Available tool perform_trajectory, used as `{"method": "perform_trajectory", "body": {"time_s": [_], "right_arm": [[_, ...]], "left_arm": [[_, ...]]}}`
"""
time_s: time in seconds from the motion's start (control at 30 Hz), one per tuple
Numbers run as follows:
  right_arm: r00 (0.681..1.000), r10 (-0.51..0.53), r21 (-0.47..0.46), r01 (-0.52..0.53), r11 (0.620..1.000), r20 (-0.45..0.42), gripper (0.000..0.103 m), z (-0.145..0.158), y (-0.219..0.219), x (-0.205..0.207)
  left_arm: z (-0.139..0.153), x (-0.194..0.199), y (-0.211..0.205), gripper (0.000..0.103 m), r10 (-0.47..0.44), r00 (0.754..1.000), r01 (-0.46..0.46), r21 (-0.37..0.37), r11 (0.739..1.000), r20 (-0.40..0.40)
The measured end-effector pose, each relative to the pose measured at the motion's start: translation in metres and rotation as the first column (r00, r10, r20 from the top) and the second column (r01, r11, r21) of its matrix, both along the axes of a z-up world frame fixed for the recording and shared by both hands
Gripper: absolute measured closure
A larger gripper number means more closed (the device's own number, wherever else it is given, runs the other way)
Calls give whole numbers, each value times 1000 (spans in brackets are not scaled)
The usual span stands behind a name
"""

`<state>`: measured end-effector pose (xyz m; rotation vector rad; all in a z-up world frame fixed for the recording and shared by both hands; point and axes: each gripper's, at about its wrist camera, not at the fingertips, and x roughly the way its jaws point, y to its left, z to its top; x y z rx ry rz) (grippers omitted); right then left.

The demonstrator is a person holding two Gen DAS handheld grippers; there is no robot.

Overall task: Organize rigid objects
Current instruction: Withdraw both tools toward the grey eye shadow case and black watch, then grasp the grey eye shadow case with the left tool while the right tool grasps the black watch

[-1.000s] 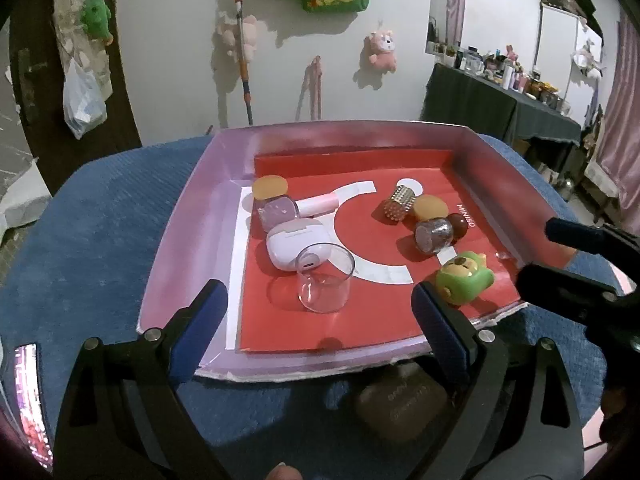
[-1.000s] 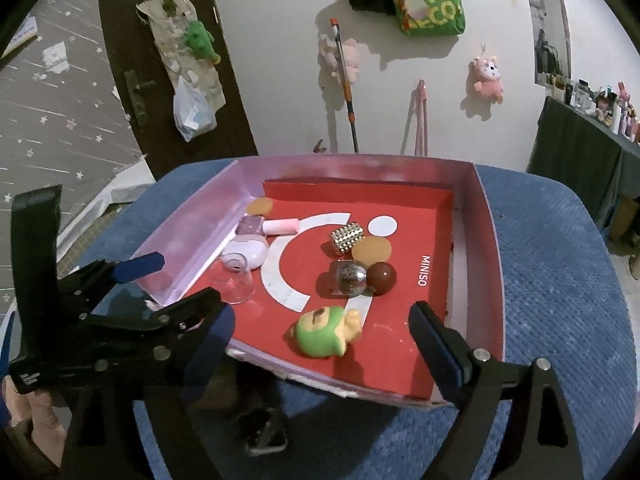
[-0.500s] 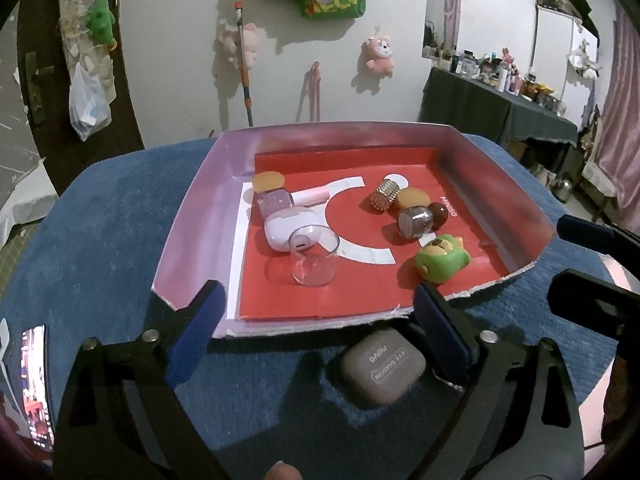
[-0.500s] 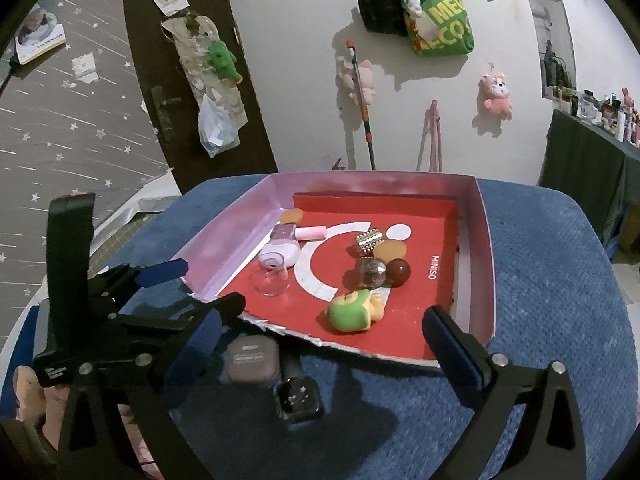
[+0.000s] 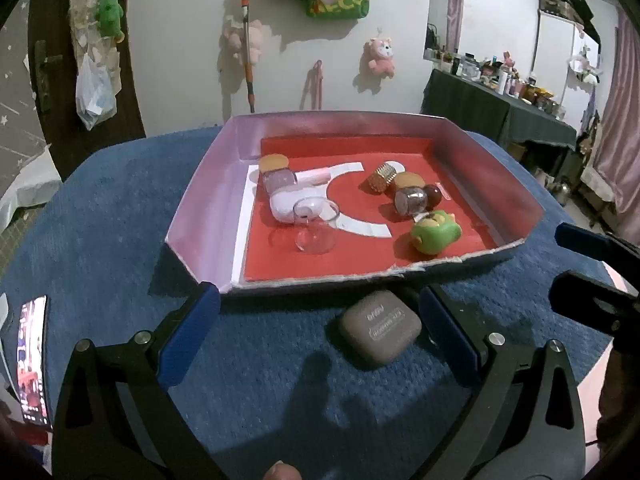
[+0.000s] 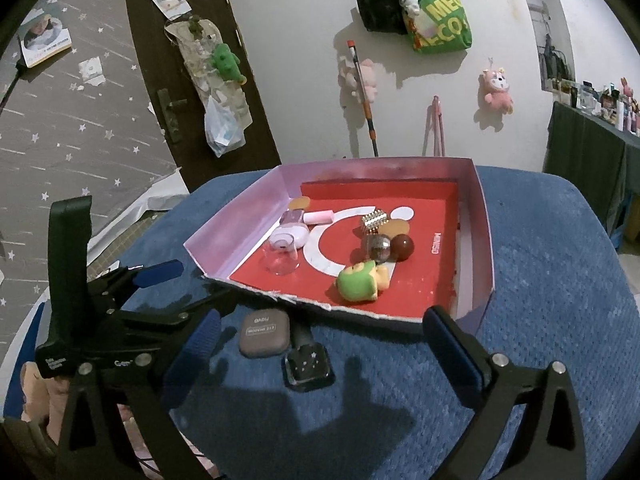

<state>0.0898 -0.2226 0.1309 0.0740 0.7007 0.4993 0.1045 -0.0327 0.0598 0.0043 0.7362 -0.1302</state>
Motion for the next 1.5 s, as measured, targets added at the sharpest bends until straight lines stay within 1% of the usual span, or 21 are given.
{"method": "perform_trajectory", "body": {"time_s": [0.17, 0.37, 0.47, 0.53, 0.7, 0.9, 1.13, 1.37, 1.5], "right_arm": [[1000, -3, -34, 3, 999, 9, 0, -9, 4, -7], [1000, -10, -85, 9, 996, -12, 0, -28, 6, -11], [1000, -14, -115, 11, 993, -20, 5, -37, 8, -11], [999, -15, -121, 11, 993, -34, 10, -42, 8, -9], [999, -24, -137, 17, 990, -49, 14, -50, 7, -6], [998, -18, -143, 9, 990, -61, 14, -54, 7, -3], [997, -22, -142, 11, 990, -78, 14, -57, 8, 2], [996, -27, -145, 14, 989, -85, 14, -60, 7, 6], [996, -23, -158, 9, 987, -85, 14, -63, 9, 9]], "left_arm": [[-8, -9, 0, 2, -6, 1000, 6, -6, 1000, -16], [-21, -12, -2, 2, -22, 999, 21, -25, 999, -46], [-26, -10, -6, 2, -25, 998, 24, -17, 1000, -58], [-30, -8, -7, 2, -25, 998, 25, -9, 1000, -66], [-36, -1, -9, 2, -26, 995, 25, -16, 1000, -92], [-45, 10, -14, 2, -25, 991, 21, -30, 999, -128], [-46, 15, -21, 2, -17, 993, 16, -9, 1000, -120], [-51, 20, -16, 0, -21, 990, 16, -38, 999, -139], [-50, 19, -10, 0, -2, 991, -2, -25, 1000, -136]]}}
